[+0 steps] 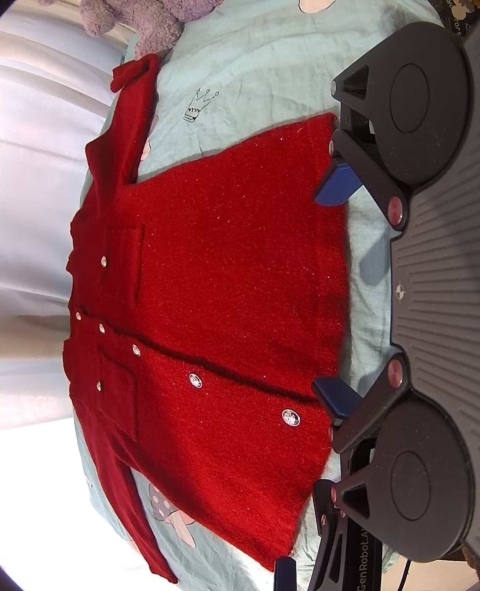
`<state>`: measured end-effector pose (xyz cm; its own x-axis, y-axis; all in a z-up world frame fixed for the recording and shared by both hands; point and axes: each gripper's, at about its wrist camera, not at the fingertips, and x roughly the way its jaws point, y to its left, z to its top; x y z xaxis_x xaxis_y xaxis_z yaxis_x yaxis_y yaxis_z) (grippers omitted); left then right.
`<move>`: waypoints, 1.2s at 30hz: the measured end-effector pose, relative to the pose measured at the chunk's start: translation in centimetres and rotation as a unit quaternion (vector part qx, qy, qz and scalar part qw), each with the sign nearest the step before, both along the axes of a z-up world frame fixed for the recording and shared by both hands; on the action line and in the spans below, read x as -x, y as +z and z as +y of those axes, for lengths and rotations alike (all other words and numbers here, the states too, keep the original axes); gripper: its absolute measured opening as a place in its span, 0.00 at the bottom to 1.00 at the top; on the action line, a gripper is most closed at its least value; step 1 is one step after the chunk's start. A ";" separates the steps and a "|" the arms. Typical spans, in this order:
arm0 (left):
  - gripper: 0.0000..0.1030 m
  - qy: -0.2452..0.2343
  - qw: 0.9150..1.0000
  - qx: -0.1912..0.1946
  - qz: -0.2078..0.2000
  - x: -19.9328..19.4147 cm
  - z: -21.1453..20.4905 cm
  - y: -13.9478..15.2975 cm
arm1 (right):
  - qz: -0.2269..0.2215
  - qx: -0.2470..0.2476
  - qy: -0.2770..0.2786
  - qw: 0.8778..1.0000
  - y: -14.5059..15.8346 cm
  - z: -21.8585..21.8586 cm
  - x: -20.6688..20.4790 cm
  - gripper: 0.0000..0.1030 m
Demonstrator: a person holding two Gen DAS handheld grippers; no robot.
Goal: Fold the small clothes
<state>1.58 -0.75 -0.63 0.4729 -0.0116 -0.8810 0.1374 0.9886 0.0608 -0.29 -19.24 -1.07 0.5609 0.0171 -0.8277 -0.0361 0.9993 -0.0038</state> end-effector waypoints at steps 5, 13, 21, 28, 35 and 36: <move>1.00 0.000 1.000 -0.001 0.000 0.0 0.0 0.0 | -0.001 0.002 -0.004 1.000 0.1 -0.1 -0.1 0.96; 1.00 0.002 1.000 -0.002 0.000 -0.2 0.1 0.2 | -0.002 -0.003 -0.004 1.000 0.2 -0.2 -0.1 0.96; 1.00 0.002 1.000 -0.003 0.004 -0.6 -0.1 0.3 | 0.000 -0.010 0.001 1.000 0.2 -0.5 -0.3 0.96; 1.00 0.002 1.000 -0.003 0.009 -0.9 -0.2 0.1 | -0.004 -0.008 0.014 1.000 0.3 -0.3 -0.5 0.96; 1.00 0.004 1.000 -0.005 0.013 -1.2 -0.2 -0.1 | -0.001 -0.007 0.006 1.000 0.2 -0.6 -0.8 0.96; 1.00 0.004 1.000 -0.006 0.014 -1.3 -0.2 -0.2 | 0.000 -0.008 0.004 1.000 0.1 -0.7 -0.9 0.96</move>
<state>2.86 -0.95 -0.78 0.4480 0.0026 -0.8940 0.1311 0.9890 0.0686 0.59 -19.91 -0.96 0.5610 0.0347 -0.8271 -0.0449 0.9989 0.0115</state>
